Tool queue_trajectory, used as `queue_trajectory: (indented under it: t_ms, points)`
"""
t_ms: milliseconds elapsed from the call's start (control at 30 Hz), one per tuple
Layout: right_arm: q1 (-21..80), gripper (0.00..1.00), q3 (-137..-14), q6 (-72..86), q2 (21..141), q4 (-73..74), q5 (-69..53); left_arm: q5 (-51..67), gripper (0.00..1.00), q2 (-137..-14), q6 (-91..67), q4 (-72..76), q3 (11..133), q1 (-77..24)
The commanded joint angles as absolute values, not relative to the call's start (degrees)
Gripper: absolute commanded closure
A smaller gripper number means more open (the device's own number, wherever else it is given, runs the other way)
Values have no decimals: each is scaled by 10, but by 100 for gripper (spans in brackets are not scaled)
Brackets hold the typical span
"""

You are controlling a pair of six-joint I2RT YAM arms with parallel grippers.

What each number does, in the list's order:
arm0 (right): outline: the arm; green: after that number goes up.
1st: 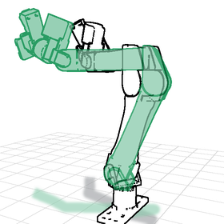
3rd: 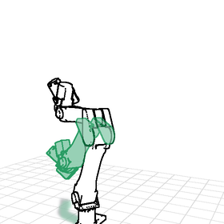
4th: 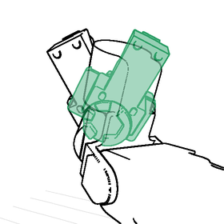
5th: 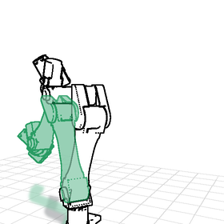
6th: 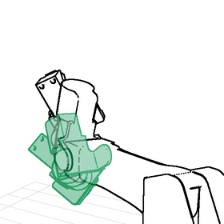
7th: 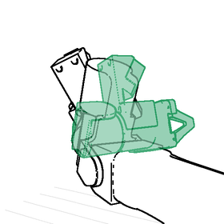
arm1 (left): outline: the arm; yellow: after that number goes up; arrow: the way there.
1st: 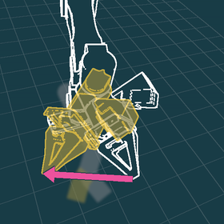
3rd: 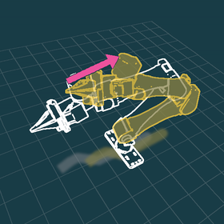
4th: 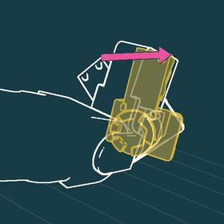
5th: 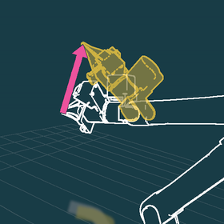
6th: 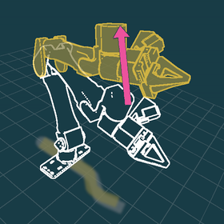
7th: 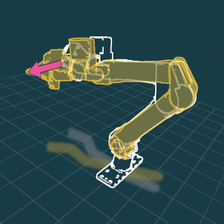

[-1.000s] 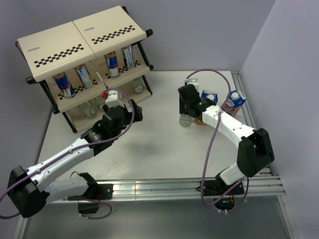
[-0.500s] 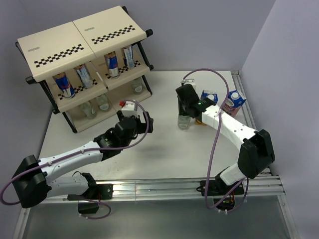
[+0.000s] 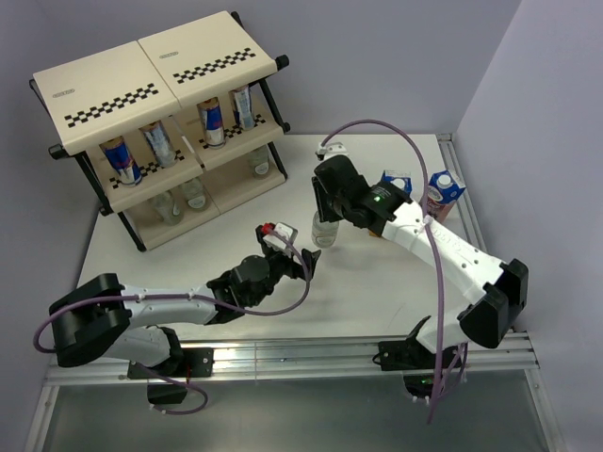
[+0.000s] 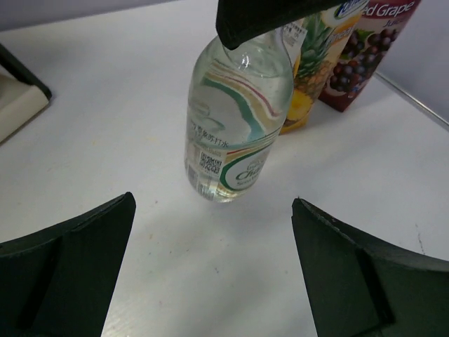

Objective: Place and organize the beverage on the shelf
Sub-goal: Pick up the drink from the center of the board.

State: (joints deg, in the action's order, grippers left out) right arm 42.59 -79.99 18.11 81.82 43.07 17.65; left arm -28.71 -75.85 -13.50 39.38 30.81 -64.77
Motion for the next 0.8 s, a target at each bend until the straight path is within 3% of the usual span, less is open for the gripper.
queue_trajectory:
  t_ms: [0,367,533,767]
  points:
    - [439,99,-857,171,766,420,175,-244,0,-769,-85,551,294,-650]
    - [504,100,-916,165,764,462,183,-270,0,-836,-54,584,325,-650]
    - [520,100,-936,163,783,471,192,-280,8,-846,-53,609,327,-650]
    - [541,100,-954,162,808,480,203,-287,9,-856,-65,618,330,-650]
